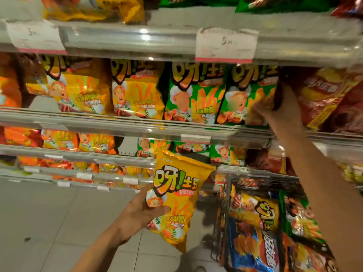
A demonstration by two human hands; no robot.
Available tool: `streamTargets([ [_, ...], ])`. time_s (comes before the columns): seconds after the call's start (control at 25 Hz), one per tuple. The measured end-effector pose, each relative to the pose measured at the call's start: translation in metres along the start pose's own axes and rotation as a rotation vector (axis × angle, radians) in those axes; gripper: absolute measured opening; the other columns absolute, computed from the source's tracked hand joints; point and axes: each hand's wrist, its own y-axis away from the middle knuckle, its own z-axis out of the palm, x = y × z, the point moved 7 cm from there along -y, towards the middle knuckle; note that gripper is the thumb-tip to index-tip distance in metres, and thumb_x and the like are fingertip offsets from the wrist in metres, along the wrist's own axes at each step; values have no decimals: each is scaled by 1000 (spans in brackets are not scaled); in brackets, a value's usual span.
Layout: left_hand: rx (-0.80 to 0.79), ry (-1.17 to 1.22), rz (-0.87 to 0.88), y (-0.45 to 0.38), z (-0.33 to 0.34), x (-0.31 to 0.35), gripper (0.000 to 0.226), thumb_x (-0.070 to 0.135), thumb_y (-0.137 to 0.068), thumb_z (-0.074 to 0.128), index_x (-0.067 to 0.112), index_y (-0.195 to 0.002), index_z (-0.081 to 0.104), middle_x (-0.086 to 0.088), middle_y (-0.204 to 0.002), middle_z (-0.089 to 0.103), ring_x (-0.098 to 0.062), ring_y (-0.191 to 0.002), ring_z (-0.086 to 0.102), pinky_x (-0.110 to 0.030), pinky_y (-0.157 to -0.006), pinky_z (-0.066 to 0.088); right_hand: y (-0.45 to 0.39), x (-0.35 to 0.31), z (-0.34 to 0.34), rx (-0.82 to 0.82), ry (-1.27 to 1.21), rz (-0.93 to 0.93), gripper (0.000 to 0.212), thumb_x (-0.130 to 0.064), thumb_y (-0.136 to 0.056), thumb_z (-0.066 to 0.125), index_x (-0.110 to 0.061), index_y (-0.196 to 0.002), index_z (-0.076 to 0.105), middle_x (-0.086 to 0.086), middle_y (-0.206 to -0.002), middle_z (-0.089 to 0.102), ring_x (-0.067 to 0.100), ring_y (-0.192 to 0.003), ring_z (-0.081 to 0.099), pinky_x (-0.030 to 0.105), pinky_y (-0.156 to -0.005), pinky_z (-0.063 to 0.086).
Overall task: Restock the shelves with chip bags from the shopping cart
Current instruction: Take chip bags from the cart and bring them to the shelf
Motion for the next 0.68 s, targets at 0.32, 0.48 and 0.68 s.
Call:
streamTargets([
  [0.32, 240, 130, 275, -60, -102, -64, 52, 20, -75, 83, 39, -119, 65, 1, -106, 78, -16, -93, 76, -28, -63, 61, 180, 38, 165, -127, 83, -218, 25, -21, -97, 65, -26, -121, 59, -17, -106, 64, -6, -102, 61, 15, -86, 49],
  [0.48, 371, 124, 314, -59, -171, -111, 61, 36, -63, 94, 40, -117, 68, 2, -100, 79, -17, -86, 77, -32, -61, 62, 161, 59, 305, -352, -25, 40, 64, -22, -91, 72, -15, -146, 42, 2, -130, 63, 12, -118, 61, 28, -103, 50],
  [0.68, 326, 146, 328, -50, -219, -147, 70, 43, -60, 89, 34, -126, 66, -6, -115, 76, -35, -100, 75, -59, -81, 60, 122, 66, 364, -266, -41, 271, 53, -40, -85, 77, -19, -129, 55, -10, -104, 64, 12, -96, 63, 23, -78, 48],
])
